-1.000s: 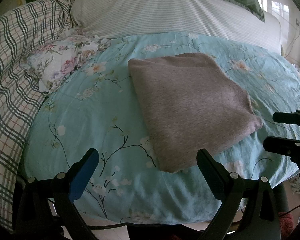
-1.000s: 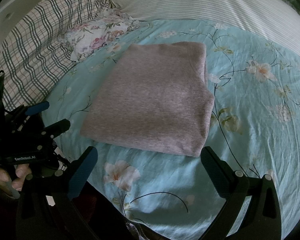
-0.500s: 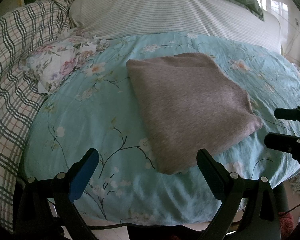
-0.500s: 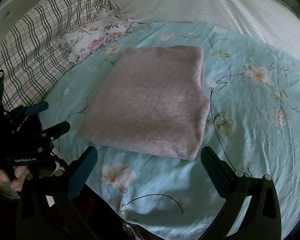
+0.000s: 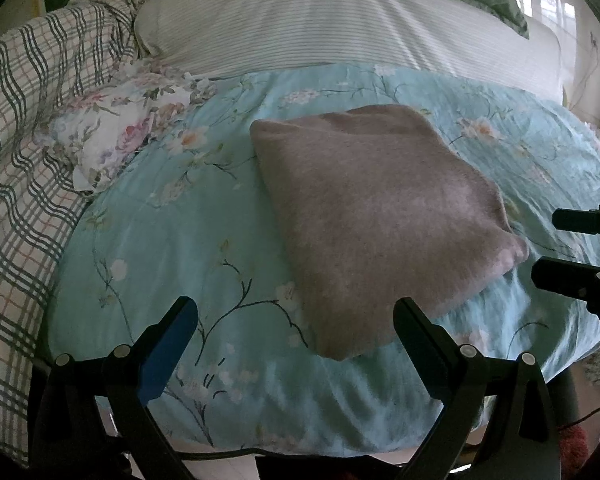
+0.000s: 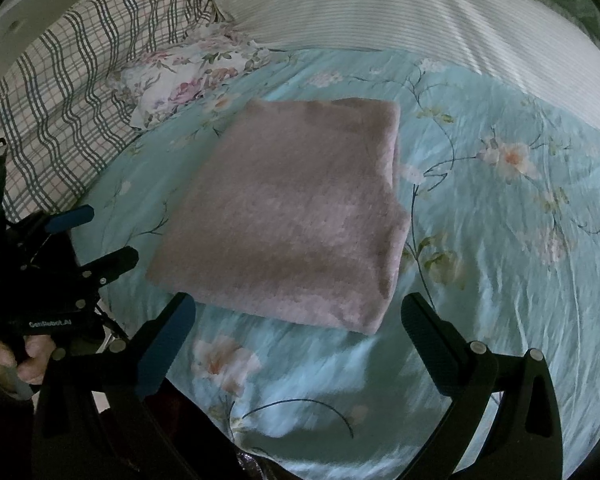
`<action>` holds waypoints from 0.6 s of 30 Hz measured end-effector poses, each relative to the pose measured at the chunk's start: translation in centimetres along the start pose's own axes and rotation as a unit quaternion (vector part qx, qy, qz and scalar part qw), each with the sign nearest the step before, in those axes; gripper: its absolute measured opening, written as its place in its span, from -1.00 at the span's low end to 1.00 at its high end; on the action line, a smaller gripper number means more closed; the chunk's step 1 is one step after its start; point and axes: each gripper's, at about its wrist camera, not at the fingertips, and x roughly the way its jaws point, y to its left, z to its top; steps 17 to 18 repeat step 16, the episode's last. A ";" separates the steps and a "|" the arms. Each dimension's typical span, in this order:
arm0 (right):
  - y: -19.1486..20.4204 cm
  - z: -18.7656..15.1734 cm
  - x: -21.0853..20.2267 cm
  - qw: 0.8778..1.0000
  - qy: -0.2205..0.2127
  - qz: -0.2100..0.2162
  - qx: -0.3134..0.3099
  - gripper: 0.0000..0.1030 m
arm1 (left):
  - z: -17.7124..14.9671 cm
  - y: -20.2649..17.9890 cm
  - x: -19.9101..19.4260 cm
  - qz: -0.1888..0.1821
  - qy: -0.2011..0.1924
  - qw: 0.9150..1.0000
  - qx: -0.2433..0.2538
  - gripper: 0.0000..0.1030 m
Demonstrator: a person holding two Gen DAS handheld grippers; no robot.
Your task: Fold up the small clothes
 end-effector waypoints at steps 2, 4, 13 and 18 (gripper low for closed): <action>0.0 0.1 0.0 1.000 -0.001 -0.003 0.002 0.99 | 0.4 0.1 0.3 -0.006 0.000 1.000 -0.002 0.91; -0.4 0.4 0.2 1.000 -0.002 -0.003 0.003 0.99 | 0.9 0.3 0.6 -0.004 -0.003 1.000 -0.003 0.91; -2.1 2.4 1.3 1.000 0.000 -0.001 0.008 0.99 | 3.1 0.8 2.3 -0.006 0.000 1.000 -0.012 0.91; -2.4 2.8 1.5 1.000 -0.002 -0.001 0.011 0.99 | 3.6 0.8 2.6 -0.005 0.002 1.000 -0.016 0.91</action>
